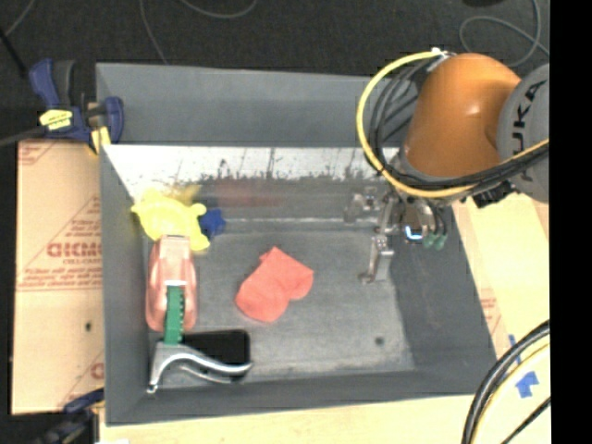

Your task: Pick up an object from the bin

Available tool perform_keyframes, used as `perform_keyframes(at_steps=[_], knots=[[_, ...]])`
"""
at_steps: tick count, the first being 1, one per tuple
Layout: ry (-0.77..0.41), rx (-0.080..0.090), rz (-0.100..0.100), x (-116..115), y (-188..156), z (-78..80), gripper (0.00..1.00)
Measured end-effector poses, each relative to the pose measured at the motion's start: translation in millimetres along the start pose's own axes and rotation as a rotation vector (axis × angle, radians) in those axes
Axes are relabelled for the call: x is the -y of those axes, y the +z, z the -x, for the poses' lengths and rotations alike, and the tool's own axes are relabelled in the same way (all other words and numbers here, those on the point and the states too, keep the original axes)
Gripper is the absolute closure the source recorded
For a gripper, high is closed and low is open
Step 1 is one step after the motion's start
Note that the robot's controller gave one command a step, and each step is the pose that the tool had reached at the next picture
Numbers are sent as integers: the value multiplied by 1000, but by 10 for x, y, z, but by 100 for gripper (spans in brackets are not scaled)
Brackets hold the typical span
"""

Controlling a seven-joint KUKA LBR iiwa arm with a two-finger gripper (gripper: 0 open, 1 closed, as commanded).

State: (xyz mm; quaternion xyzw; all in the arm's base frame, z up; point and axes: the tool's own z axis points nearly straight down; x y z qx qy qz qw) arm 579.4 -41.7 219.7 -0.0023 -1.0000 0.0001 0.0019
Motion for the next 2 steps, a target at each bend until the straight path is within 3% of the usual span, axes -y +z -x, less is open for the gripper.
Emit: perform_keyframes(at_steps=[1,2], knots=[[0,4,0,0,-30,3,0],[-57,14,-2,-68,385,30,0]])
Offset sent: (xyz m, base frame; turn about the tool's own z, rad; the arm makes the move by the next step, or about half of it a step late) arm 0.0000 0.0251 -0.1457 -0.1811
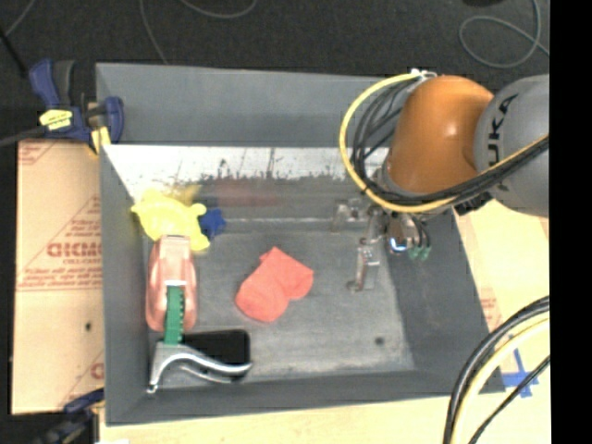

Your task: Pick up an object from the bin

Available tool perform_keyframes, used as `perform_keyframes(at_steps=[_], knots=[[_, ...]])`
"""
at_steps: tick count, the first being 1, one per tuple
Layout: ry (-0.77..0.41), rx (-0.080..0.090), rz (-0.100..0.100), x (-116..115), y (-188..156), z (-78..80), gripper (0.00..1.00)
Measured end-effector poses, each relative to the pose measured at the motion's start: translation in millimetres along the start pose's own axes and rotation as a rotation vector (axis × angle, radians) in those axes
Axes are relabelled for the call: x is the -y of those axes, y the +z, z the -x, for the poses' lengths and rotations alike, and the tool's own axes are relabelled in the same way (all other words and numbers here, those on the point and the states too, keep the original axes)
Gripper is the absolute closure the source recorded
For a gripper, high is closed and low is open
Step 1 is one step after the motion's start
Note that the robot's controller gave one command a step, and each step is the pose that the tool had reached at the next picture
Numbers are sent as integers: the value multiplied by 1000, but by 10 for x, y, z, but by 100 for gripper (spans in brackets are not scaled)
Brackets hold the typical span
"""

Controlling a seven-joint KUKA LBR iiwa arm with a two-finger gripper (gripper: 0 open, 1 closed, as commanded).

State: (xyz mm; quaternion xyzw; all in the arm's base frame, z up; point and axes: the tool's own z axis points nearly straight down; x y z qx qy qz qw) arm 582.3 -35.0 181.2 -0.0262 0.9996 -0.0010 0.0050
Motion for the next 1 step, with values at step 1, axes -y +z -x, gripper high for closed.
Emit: perform_keyframes(at_steps=[1], knots=[[-60,-2,0,-458,603,100,0]])
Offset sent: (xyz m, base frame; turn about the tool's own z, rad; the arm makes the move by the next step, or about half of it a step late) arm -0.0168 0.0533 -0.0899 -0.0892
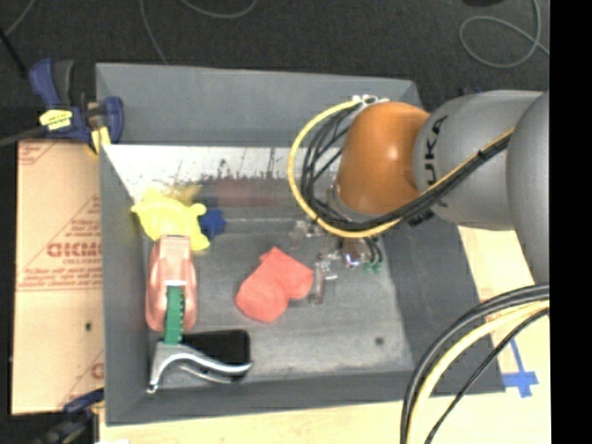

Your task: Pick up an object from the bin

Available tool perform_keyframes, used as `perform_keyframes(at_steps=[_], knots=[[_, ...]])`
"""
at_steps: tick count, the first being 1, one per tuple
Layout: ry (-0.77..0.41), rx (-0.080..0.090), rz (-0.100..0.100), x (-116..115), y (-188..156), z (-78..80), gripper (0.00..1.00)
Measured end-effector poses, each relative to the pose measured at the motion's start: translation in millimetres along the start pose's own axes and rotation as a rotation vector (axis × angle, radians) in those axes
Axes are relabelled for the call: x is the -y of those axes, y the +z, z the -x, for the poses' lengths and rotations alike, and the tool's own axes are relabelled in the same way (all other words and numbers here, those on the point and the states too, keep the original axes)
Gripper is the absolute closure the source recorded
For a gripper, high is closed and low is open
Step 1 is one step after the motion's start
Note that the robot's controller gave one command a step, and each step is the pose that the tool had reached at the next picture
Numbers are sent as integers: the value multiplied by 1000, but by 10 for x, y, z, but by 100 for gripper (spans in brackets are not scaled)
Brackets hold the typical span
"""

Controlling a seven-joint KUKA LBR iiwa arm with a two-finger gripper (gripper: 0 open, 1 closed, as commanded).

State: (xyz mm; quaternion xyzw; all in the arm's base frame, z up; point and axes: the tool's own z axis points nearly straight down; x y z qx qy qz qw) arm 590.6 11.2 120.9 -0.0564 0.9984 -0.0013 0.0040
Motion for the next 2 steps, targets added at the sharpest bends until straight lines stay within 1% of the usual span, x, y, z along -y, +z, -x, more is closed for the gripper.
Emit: perform_keyframes(at_steps=[1,2], knots=[[-29,-2,5,-231,274,-153,0],[-228,1,-2,-212,387,-163,0]])
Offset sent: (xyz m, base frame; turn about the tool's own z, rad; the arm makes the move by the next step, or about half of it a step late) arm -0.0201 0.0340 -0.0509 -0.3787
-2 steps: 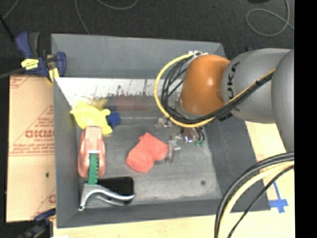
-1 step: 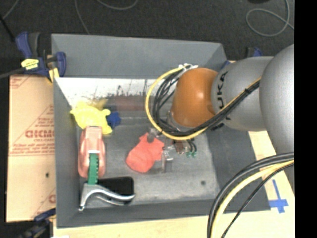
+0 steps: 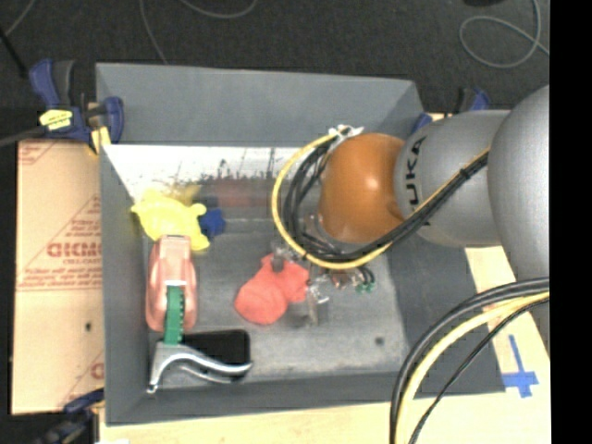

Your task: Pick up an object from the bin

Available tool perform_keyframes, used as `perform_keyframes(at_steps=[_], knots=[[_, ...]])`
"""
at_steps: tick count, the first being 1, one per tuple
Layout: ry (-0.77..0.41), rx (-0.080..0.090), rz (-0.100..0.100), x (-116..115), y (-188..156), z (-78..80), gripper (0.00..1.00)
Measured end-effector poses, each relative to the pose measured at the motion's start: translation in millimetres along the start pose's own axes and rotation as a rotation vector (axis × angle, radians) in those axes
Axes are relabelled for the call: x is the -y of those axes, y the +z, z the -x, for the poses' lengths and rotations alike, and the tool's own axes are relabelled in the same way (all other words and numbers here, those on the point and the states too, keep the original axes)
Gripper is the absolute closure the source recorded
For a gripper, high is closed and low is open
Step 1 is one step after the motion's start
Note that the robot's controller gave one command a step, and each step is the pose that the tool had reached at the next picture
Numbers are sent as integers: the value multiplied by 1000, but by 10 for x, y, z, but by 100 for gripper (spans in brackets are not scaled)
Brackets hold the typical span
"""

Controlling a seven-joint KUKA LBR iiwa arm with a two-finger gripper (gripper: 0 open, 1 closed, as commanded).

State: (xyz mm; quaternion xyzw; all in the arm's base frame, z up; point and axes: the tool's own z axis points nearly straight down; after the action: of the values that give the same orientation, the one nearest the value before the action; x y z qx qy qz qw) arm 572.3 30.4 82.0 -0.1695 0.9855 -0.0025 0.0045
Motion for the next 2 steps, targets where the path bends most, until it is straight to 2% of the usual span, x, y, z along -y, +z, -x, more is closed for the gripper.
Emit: perform_keyframes(at_steps=[1,2], knots=[[-44,7,6,-280,94,197,100],[-44,7,6,-280,94,197,100]])
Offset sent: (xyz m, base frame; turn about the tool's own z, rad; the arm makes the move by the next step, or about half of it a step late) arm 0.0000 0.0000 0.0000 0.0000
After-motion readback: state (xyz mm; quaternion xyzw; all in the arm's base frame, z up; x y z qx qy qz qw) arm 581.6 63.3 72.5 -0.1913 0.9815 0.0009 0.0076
